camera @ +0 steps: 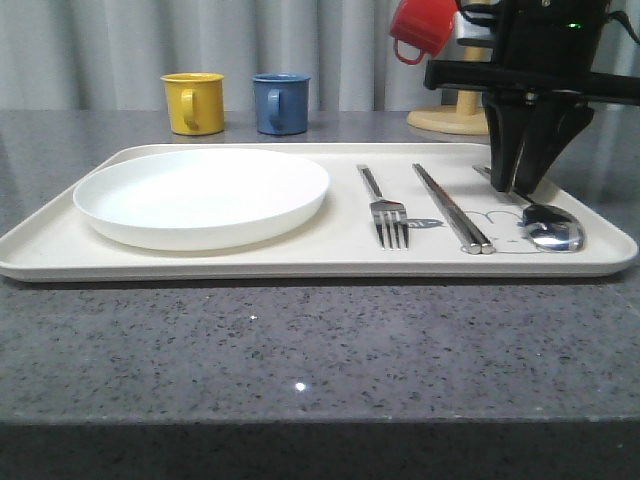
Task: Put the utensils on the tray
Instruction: 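Lower the spoon onto the tray beside the chopsticks and release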
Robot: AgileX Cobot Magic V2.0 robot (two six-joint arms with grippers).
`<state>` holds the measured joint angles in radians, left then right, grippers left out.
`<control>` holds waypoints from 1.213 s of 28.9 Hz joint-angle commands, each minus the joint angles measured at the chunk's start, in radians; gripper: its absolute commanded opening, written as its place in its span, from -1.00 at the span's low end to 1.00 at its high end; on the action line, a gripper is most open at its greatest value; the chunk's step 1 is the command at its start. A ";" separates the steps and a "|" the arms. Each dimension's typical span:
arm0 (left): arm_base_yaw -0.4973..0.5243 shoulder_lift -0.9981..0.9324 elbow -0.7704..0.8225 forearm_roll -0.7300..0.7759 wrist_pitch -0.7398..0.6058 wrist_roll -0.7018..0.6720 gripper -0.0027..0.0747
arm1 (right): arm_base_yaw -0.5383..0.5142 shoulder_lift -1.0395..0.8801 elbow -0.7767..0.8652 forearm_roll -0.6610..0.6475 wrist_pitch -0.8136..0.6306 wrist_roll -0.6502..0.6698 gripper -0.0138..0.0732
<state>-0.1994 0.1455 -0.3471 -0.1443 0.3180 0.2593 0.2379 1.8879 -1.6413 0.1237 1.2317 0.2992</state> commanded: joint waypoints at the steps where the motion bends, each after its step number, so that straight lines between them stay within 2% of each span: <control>1: 0.001 0.012 -0.029 -0.013 -0.079 -0.009 -0.98 | -0.002 -0.125 -0.040 -0.003 0.066 -0.027 -0.23; 11: 0.001 0.012 -0.029 -0.013 -0.079 -0.009 -0.98 | -0.002 -0.343 -0.014 -0.003 0.051 -0.186 -0.26; 14: 0.001 0.012 -0.029 -0.013 -0.079 -0.009 -0.98 | -0.002 -0.402 0.020 -0.003 0.015 -0.213 -0.38; 18: 0.001 0.012 -0.029 -0.013 -0.079 -0.009 -0.98 | -0.002 -0.492 0.098 -0.008 -0.044 -0.228 -0.65; 22: 0.001 0.012 -0.029 -0.013 -0.079 -0.009 -0.98 | -0.002 -0.587 0.209 -0.027 -0.129 -0.238 -0.86; 30: 0.001 0.012 -0.029 -0.013 -0.079 -0.009 -0.98 | -0.002 -0.931 0.605 -0.074 -0.514 -0.268 -0.84; 35: 0.001 0.012 -0.029 -0.013 -0.079 -0.009 -0.98 | -0.002 -1.144 0.840 -0.137 -0.664 -0.268 -0.84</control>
<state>-0.1994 0.1455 -0.3471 -0.1443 0.3180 0.2593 0.2379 0.8432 -0.8730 0.0263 0.7063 0.0421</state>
